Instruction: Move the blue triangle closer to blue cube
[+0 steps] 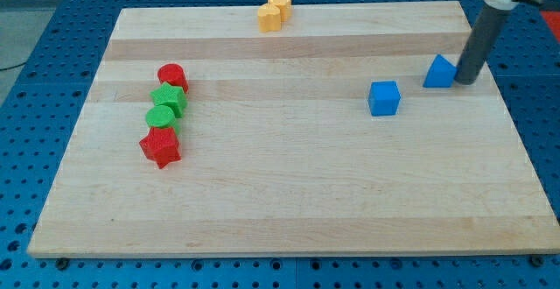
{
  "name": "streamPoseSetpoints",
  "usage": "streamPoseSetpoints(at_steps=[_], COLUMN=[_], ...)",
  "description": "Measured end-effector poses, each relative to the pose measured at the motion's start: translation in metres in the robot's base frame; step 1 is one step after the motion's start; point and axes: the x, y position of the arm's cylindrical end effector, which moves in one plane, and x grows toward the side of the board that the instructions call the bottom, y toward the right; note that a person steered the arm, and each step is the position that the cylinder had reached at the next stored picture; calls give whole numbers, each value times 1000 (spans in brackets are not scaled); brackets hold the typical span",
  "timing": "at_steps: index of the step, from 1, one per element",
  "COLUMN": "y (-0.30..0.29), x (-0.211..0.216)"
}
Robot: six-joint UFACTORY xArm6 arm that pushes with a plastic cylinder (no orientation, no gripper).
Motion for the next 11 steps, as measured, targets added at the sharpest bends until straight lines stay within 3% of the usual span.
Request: streamPoseSetpoints(at_steps=[2, 6, 11], y=[-14, -4, -33], x=[-21, -8, -8])
